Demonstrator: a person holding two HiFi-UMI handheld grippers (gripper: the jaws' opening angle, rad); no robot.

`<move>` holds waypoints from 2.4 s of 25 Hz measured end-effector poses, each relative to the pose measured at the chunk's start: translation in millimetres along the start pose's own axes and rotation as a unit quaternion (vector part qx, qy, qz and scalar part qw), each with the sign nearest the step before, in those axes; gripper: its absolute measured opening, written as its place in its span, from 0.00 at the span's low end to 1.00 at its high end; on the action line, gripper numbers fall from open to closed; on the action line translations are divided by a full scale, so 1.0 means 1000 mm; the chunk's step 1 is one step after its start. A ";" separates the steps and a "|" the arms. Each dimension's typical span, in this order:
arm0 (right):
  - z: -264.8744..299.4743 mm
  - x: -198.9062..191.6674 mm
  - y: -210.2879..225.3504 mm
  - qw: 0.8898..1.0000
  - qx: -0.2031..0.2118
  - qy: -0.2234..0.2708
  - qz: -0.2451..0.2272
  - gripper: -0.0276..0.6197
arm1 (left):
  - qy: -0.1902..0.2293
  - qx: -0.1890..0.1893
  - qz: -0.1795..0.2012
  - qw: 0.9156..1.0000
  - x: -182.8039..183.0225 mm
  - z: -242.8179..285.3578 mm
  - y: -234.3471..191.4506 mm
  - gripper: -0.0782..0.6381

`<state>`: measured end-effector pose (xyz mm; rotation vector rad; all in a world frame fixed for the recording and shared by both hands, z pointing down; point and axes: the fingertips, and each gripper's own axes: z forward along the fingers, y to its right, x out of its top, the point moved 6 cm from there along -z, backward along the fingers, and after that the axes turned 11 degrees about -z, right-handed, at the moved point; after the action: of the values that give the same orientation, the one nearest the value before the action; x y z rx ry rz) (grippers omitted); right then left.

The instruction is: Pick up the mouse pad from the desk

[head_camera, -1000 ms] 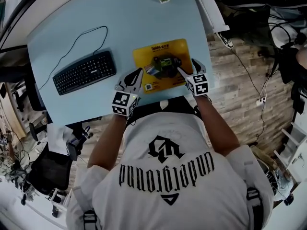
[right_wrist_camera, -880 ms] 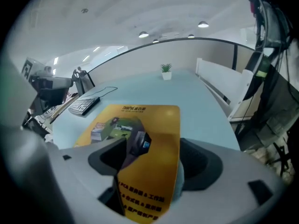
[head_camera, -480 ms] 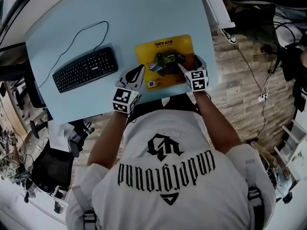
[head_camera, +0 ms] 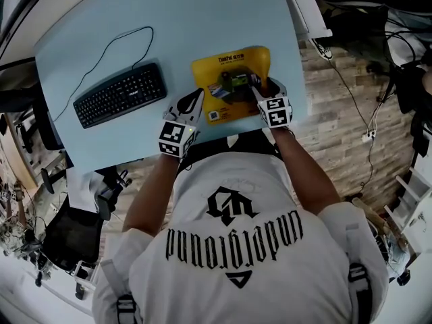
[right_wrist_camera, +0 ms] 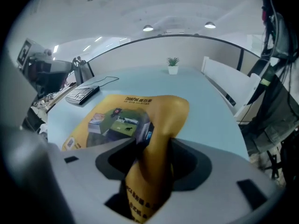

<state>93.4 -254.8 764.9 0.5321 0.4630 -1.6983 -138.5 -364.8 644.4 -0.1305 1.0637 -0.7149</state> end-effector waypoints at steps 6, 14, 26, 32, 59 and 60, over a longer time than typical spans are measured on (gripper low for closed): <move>0.002 0.011 -0.017 0.998 0.063 -0.002 -0.019 0.09 | 0.010 0.004 0.005 1.000 0.008 -0.005 0.003 0.12; -0.013 0.022 -0.020 0.995 0.097 0.014 -0.034 0.08 | 0.037 0.035 0.008 0.999 0.022 -0.022 0.002 0.12; -0.058 0.052 -0.028 0.987 0.132 0.074 -0.056 0.08 | 0.072 0.064 0.002 0.995 0.027 -0.044 0.031 0.12; -0.077 0.065 -0.028 0.984 0.139 0.090 -0.069 0.08 | 0.094 0.065 0.003 0.993 0.031 -0.052 0.046 0.12; -0.212 0.126 0.023 0.956 0.147 0.240 -0.085 0.08 | 0.170 0.085 0.074 0.979 0.083 -0.085 0.120 0.12; -0.218 0.127 0.025 0.954 0.148 0.247 -0.087 0.08 | 0.175 0.083 0.075 0.978 0.087 -0.084 0.126 0.12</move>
<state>118.6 -235.6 513.0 1.1796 0.6284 -1.8098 -124.4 -299.7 482.7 0.2255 1.3287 -0.7017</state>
